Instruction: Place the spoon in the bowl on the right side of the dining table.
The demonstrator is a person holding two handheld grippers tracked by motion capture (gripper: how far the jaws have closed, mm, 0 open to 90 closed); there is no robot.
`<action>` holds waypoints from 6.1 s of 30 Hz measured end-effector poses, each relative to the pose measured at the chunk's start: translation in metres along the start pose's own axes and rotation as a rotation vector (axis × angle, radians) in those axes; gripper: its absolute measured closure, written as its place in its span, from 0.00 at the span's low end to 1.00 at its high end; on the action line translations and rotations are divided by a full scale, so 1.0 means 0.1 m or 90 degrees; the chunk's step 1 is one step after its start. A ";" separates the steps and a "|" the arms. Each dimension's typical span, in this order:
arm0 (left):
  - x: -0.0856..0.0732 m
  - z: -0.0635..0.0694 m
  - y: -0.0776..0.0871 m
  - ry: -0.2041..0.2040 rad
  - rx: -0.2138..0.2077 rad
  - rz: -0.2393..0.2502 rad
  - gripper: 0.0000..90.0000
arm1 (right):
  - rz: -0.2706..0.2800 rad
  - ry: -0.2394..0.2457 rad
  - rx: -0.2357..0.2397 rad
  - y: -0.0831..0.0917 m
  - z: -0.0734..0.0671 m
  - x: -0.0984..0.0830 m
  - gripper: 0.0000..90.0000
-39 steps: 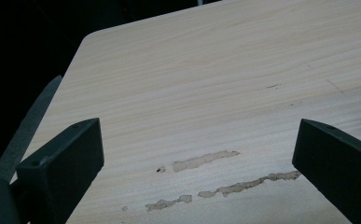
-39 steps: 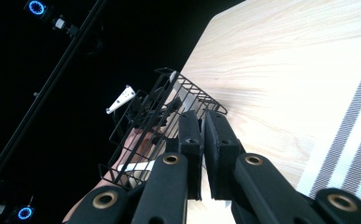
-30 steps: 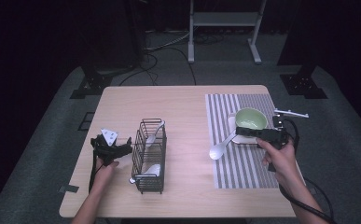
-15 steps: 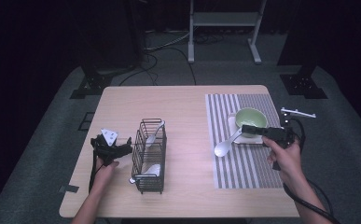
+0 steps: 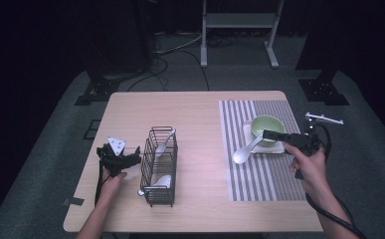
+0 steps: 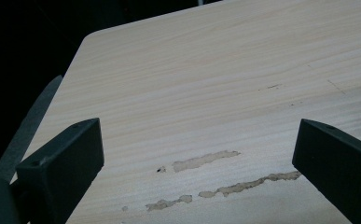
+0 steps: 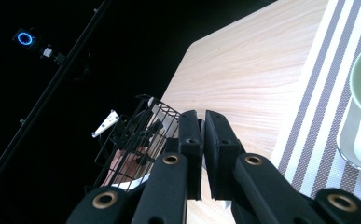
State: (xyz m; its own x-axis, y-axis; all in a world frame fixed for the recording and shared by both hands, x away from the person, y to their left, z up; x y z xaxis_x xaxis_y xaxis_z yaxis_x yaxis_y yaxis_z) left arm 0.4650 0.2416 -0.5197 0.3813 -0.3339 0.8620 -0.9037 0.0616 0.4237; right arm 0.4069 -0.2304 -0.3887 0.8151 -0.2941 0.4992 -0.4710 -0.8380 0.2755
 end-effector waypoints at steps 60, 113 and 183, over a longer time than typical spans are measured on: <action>0.00 0.00 0.00 -0.004 0.001 0.001 0.01 | 0.106 -0.035 -0.054 0.37 0.29 0.59 0.95; 0.00 0.01 0.00 -0.005 0.003 0.002 0.01 | 0.182 -0.073 -0.108 0.52 0.58 1.05 0.95; 0.00 0.00 0.00 -0.004 0.003 0.002 0.01 | 0.162 -0.113 -0.188 0.23 1.36 0.85 0.94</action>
State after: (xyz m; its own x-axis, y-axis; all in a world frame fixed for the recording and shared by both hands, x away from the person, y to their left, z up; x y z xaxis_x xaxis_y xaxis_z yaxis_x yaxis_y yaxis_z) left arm 0.4651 0.2412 -0.5196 0.3781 -0.3390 0.8615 -0.9055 0.0583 0.4204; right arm 0.5112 -0.3365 -0.4516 0.6942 -0.5704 0.4391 -0.7194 -0.5689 0.3985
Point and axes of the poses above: each handheld gripper's, and its own axes: y roughly backward along the jaws, x roughly out of its top, z roughly to its right, the point moved 10 cm from there along -y, roughly forward along the jaws, and after that the axes turned 5 degrees about -y, right-handed, at the moved point
